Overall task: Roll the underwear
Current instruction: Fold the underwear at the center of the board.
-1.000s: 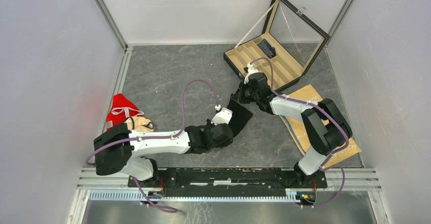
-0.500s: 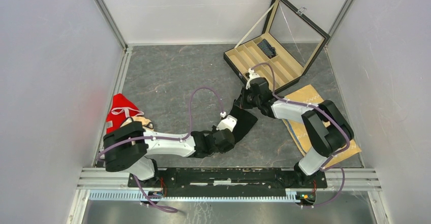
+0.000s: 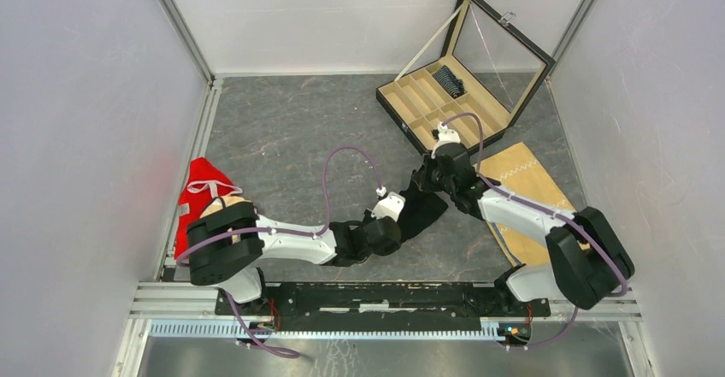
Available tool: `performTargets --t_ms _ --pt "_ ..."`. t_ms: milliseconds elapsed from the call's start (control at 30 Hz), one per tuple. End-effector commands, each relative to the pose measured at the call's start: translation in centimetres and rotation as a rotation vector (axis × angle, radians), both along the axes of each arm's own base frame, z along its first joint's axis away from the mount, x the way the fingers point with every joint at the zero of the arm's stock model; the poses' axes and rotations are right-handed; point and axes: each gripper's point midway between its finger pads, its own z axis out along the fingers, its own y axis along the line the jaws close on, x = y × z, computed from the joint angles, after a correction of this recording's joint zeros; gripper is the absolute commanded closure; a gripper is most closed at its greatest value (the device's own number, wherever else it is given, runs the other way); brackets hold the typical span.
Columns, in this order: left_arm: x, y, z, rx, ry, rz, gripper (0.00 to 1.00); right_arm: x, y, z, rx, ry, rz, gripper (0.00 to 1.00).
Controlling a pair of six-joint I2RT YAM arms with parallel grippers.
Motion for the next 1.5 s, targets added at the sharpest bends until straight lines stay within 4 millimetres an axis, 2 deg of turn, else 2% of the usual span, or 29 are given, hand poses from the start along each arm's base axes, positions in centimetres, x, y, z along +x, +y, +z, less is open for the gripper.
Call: performTargets --t_ms 0,167,300,667,833,933,1033,1200,1333,1467 --pt "-2.6 3.2 -4.5 0.15 0.126 -0.016 0.98 -1.0 -3.1 -0.4 -0.095 -0.022 -0.102 1.0" --pt "-2.7 3.4 -4.7 0.155 0.13 -0.011 0.98 -2.4 -5.6 -1.8 -0.127 -0.014 -0.198 1.0" --pt "-2.8 3.7 -5.0 0.165 0.136 -0.002 0.98 -3.3 -6.4 -1.9 -0.084 -0.031 -0.243 1.0" --pt "-2.9 4.0 -5.5 0.178 0.148 0.011 0.98 -5.8 -7.4 -2.3 0.048 -0.058 -0.294 1.0" --pt "-3.0 4.0 -5.7 0.183 0.154 0.012 0.98 -6.9 -6.4 -2.2 0.104 -0.072 -0.275 1.0" --pt "-3.0 4.3 -5.7 0.194 0.158 0.03 0.98 -6.0 -6.7 -1.1 0.077 -0.117 -0.298 1.0" --pt "-3.0 5.2 -5.7 0.208 0.16 0.063 0.98 -4.4 -6.8 0.8 0.045 -0.175 -0.318 1.0" --pt "-3.7 7.0 -5.9 0.215 0.18 0.112 0.98 -1.3 -5.6 4.0 0.002 -0.245 -0.317 1.0" --pt "-4.4 8.0 -5.9 0.206 0.212 0.146 0.98 0.4 -4.8 4.8 -0.013 -0.258 -0.325 1.0" --pt "-5.2 8.5 -5.6 0.174 0.249 0.178 0.98 1.0 -3.8 4.9 0.004 -0.261 -0.318 1.0"
